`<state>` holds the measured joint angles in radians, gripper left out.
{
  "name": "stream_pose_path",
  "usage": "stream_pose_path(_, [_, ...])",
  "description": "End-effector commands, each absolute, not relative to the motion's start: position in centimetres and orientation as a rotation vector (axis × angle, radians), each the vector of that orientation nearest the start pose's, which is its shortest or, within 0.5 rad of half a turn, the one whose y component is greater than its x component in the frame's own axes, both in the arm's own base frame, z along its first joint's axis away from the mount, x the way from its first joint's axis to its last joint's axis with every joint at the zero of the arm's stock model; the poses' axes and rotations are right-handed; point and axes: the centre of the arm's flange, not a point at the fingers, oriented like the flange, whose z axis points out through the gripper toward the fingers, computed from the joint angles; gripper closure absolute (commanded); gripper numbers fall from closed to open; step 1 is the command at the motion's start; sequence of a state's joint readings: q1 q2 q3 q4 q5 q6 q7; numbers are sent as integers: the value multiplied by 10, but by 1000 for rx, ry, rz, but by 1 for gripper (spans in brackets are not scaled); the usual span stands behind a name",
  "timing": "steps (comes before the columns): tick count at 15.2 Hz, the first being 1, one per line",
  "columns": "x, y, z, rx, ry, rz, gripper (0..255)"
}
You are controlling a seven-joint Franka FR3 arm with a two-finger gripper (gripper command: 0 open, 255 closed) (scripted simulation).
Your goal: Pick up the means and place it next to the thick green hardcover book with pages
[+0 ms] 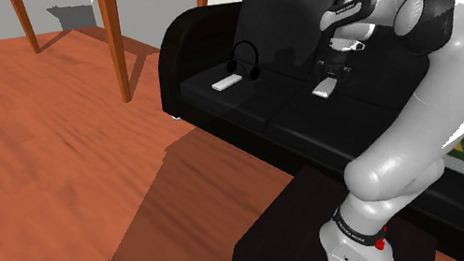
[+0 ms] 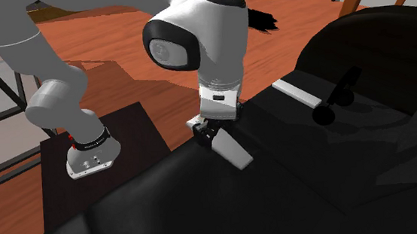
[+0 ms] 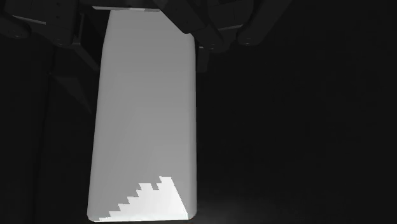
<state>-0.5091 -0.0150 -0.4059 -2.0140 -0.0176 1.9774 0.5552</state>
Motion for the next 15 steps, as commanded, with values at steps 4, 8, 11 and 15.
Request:
stream_pose_path(4, [278, -473, 454, -2344, 2100, 38, 255])
stream_pose_path(8, [234, -503, 455, -2344, 2100, 38, 255])
stream_pose_path(11, [201, -525, 455, -2344, 2100, 38, 255])
stream_pose_path(15, [157, -554, 456, -2344, 2100, 38, 255])
